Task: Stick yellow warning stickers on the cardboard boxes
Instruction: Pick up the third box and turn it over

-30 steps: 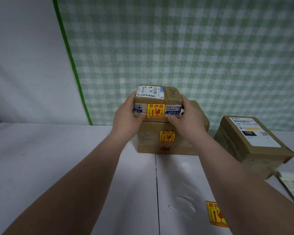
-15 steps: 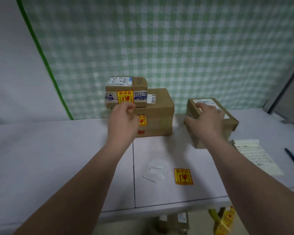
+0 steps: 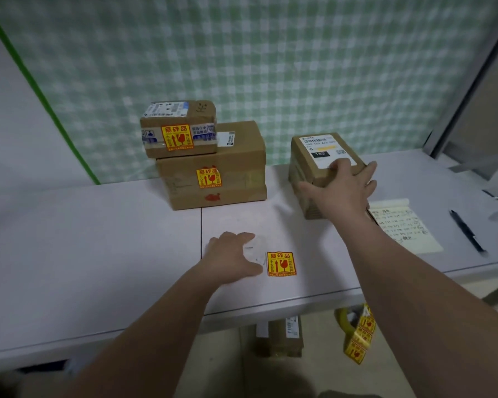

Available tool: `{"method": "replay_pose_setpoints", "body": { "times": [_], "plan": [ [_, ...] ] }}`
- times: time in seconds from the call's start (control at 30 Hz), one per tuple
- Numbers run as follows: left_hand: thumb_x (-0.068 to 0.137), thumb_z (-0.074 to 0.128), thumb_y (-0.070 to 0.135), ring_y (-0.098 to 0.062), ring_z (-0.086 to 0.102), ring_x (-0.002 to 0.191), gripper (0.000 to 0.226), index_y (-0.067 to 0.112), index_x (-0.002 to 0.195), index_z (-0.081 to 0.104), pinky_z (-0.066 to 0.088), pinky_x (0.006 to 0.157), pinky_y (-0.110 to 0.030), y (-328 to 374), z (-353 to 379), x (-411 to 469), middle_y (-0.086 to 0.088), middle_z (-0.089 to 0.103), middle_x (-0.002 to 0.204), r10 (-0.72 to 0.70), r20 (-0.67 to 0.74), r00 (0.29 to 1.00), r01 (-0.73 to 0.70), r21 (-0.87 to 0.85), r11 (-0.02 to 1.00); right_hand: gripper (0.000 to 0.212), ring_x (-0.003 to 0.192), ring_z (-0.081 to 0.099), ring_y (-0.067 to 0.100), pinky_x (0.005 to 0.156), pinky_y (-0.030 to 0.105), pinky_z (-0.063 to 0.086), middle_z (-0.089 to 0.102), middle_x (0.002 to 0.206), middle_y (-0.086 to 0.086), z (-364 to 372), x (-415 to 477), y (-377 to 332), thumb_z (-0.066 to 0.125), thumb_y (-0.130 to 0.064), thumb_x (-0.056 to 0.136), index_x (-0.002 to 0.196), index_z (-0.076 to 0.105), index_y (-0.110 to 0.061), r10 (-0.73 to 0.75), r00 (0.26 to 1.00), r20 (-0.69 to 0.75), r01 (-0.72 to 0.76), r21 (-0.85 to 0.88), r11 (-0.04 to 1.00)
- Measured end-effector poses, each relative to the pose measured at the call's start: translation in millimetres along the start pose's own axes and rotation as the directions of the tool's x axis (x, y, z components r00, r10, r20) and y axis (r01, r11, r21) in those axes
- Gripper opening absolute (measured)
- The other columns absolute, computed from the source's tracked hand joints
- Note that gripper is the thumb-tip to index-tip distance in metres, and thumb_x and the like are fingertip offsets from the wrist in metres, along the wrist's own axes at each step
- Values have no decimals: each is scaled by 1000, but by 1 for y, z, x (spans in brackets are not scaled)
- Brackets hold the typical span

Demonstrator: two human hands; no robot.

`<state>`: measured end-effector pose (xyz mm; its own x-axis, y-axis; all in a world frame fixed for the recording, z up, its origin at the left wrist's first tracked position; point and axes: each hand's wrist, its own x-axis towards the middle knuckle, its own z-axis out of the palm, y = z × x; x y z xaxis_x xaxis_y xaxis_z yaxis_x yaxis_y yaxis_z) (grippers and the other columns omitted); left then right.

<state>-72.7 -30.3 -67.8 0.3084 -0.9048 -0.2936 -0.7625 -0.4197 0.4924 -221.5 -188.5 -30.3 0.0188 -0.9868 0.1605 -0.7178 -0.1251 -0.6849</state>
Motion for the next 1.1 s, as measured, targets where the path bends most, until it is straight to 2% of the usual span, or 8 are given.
{"method": "replay_pose_setpoints", "body": {
  "times": [0.13, 0.27, 0.4, 0.5, 0.7, 0.9, 1.0, 1.1],
  "plan": [
    [74, 73, 35, -28, 32, 126, 75, 28, 140, 39, 27, 104, -33, 8, 12, 5, -6, 38, 140, 54, -64, 996, -54, -8, 998, 71, 137, 14, 42, 98, 54, 35, -7, 156, 18, 4, 6, 0, 77, -49, 63, 117, 41, -19, 39, 999, -33, -37, 70, 997],
    [73, 75, 27, -26, 38, 122, 71, 24, 137, 44, 31, 101, -29, 10, 20, 12, -7, 42, 135, 84, -107, 991, -84, -1, 996, 79, 132, 23, 40, 93, 49, 38, 7, 151, 17, 7, 10, 0, 74, -45, 63, 125, 36, -13, 66, 994, -86, -56, 120, 991],
    [75, 74, 22, -18, 45, 122, 66, 23, 135, 47, 34, 100, -26, 17, 24, 15, -4, 48, 135, 148, -91, 985, -160, -140, 977, 74, 122, 33, 36, 78, 39, 39, 23, 138, 14, 3, 10, 0, 74, -38, 61, 120, 38, -13, 81, 989, -127, -55, 199, 979],
    [80, 69, 20, -15, 51, 116, 55, 22, 132, 51, 41, 93, -23, 25, 22, 14, -4, 55, 131, 163, -124, 979, -190, -252, 949, 65, 116, 36, 34, 85, 39, 44, 26, 133, 11, -5, 7, 0, 73, -34, 60, 111, 39, -16, 112, 984, -137, -68, 292, 954],
    [84, 65, 22, -12, 55, 103, 41, 20, 125, 59, 36, 86, -18, 34, -1, 5, -1, 63, 120, 93, -328, 940, -185, -263, 947, 63, 111, 44, 29, 90, 40, 45, 28, 125, 4, -30, -12, -4, 68, -46, 55, 107, 40, -25, 201, 978, -47, -152, 495, 855],
    [79, 67, 33, -21, 58, 106, 55, 26, 131, 49, 52, 87, -40, 39, -18, -14, 2, 51, 129, 59, -378, 924, -246, -469, 848, 54, 115, 40, 26, 81, 37, 40, 30, 124, 0, -55, -43, -12, 64, -51, 63, 107, 39, -32, 215, 976, 24, -187, 596, 781],
    [69, 69, 53, -24, 49, 120, 80, 33, 139, 35, 48, 96, -48, 41, -23, -28, 2, 33, 144, 56, -351, 935, -245, -523, 816, 55, 114, 44, 26, 92, 44, 45, 34, 124, 0, -63, -61, -16, 62, -54, 61, 107, 42, -33, 192, 980, 53, -181, 638, 749],
    [54, 69, 68, -23, 41, 128, 99, 41, 140, 29, 44, 100, -51, 39, -30, -42, 7, 25, 147, 30, -348, 937, -238, -572, 785, 56, 111, 48, 23, 93, 47, 47, 40, 123, 1, -68, -78, -24, 62, -55, 59, 106, 44, -33, 135, 988, 69, -147, 665, 732]
  ]
}}
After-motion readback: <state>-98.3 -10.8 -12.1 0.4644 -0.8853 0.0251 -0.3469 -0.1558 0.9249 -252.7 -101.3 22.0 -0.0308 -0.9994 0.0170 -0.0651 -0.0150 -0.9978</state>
